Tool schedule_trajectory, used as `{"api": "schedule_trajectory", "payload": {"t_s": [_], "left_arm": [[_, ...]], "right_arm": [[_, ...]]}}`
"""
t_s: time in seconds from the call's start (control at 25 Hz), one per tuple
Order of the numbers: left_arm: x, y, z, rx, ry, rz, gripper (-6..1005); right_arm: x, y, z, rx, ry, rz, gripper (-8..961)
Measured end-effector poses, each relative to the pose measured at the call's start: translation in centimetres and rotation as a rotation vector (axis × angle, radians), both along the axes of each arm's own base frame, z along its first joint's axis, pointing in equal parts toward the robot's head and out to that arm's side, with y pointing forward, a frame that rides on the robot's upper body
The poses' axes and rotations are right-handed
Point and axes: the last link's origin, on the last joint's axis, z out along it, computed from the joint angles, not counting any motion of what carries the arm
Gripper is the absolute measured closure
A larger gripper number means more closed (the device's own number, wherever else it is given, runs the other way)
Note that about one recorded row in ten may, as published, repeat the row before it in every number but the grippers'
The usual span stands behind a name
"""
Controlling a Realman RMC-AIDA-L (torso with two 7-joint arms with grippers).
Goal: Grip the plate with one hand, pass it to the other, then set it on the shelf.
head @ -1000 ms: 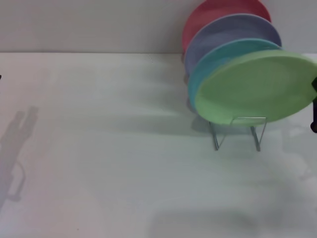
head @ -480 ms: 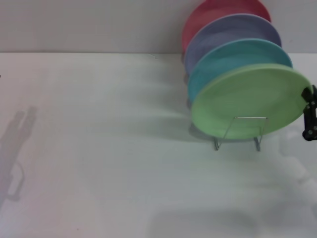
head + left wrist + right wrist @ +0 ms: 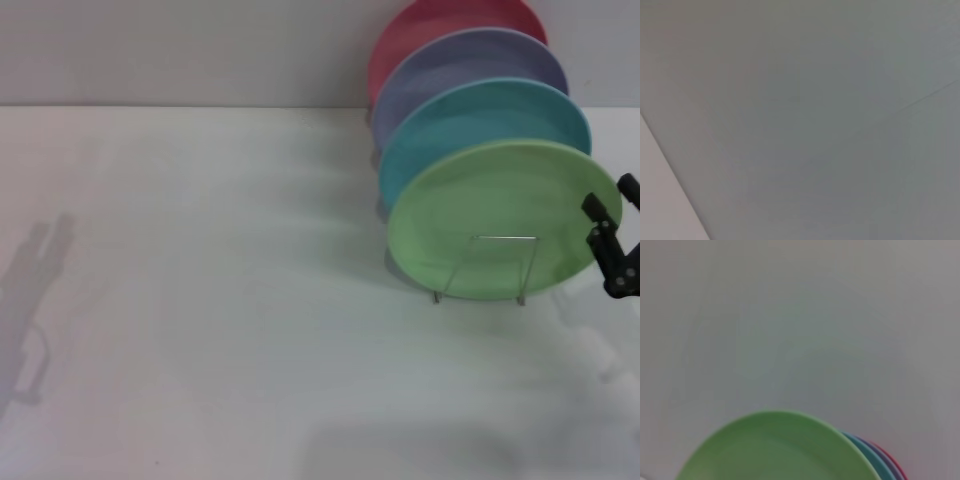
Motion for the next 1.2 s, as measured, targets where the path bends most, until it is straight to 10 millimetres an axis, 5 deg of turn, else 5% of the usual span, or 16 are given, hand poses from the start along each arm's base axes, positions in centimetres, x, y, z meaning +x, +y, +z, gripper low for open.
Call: {"api": "schedule_trajectory", "payload": {"t_s": [0.44, 0.6, 0.92, 1.2], "left_arm": [[0.4, -0.1, 0.5, 0.035, 0.06, -0.035, 323], [1.0, -0.2, 0.6, 0.071, 0.129, -0.071, 323], [2.8, -0.7, 1.1, 0.273, 0.614, -0.163, 322], [3.2, 0.0, 0.9, 0.352, 0.912, -0.156, 322]], "right_arm": [[-1.0, -3.9, 5.8, 0.191, 0.413, 0.174, 613], [-0.8, -3.9, 7.1, 0.253, 0.498, 0.178, 614], [0.0, -1.5, 9.2, 0.291, 0.546, 0.139, 597], [1.8, -0.8, 10.0, 0.448, 0.616, -0.002, 327]]}}
